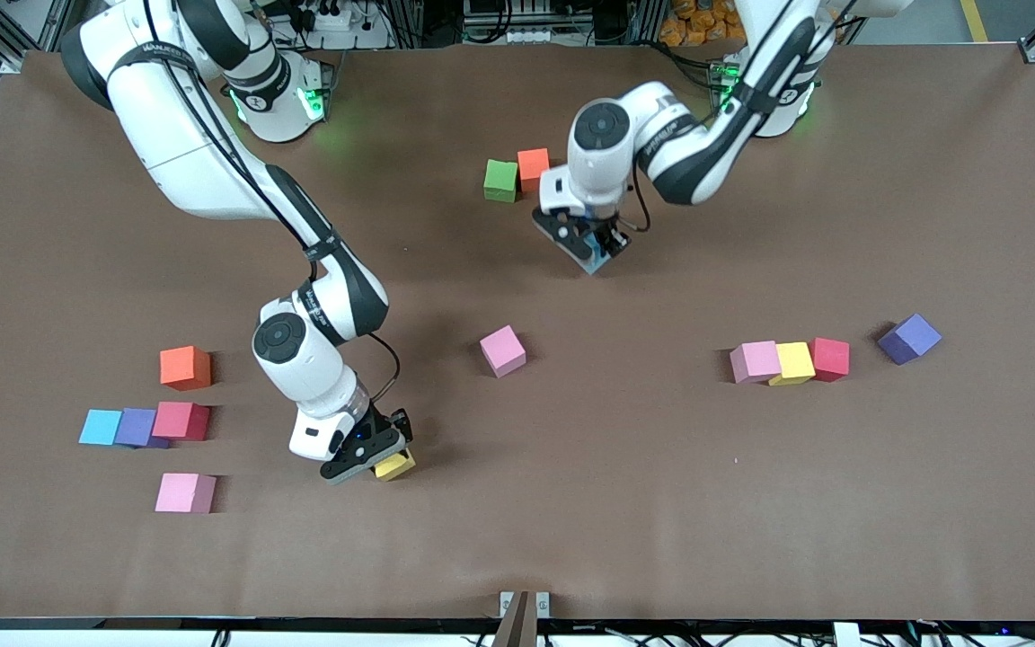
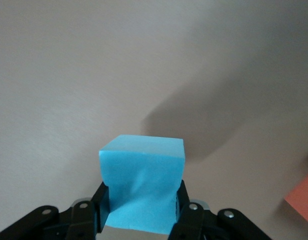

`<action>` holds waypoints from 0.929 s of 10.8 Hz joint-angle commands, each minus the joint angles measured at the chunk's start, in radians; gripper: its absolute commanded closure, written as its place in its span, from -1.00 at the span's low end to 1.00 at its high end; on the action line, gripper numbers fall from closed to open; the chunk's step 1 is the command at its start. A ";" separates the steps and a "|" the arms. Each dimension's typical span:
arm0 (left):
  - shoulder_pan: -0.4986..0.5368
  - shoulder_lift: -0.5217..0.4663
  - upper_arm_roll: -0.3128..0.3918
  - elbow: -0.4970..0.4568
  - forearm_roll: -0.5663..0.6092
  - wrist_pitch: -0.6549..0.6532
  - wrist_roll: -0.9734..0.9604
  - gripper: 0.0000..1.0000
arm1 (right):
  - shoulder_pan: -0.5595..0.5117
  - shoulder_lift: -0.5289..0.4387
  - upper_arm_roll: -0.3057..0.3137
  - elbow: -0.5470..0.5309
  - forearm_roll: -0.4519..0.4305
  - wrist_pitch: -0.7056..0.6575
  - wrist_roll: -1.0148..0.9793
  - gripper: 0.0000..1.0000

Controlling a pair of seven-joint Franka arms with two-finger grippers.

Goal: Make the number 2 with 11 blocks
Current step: 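Place the cyan cube against the orange cube with the left gripper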

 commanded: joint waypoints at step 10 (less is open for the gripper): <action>-0.005 -0.091 -0.162 -0.189 0.130 0.164 -0.020 0.92 | -0.050 -0.207 0.019 0.004 0.143 -0.501 0.004 0.56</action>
